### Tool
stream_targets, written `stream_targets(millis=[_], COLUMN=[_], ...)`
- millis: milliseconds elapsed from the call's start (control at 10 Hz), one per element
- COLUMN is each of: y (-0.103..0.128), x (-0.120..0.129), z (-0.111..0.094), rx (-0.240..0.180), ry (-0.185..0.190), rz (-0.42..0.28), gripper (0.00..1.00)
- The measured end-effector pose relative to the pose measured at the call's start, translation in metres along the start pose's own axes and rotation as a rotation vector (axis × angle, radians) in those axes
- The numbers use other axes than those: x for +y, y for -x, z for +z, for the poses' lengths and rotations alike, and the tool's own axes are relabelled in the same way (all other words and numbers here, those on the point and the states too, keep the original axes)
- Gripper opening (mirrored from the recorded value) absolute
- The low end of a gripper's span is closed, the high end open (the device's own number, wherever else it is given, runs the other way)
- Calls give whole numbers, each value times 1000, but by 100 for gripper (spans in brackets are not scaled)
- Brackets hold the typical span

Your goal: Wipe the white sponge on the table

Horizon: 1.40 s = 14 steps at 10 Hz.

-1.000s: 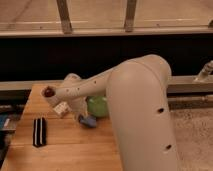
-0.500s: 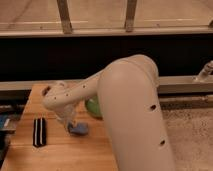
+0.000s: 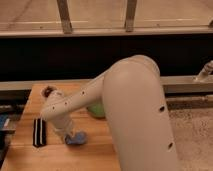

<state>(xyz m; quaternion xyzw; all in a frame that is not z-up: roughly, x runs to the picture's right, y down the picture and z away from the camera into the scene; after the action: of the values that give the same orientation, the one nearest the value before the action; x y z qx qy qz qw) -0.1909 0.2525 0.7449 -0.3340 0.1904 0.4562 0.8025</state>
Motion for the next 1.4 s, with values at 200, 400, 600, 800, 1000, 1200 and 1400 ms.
stream_targets(millis=[200,400,600,800,1000,1200,1400], y=[1,27,48,68,78,77,59], x=[-21,-68,-85,-92,-82,-58,-12], z=[-5,-16,-20,-22,-24,-23,-22], rx=[-6,-19,-19,-20,-16,-16,-18], ry=[4,4,15,23,48,74,89], rz=[35,86,105,99,67,17,-63], gripper=[0,0,0,0,0,0,0])
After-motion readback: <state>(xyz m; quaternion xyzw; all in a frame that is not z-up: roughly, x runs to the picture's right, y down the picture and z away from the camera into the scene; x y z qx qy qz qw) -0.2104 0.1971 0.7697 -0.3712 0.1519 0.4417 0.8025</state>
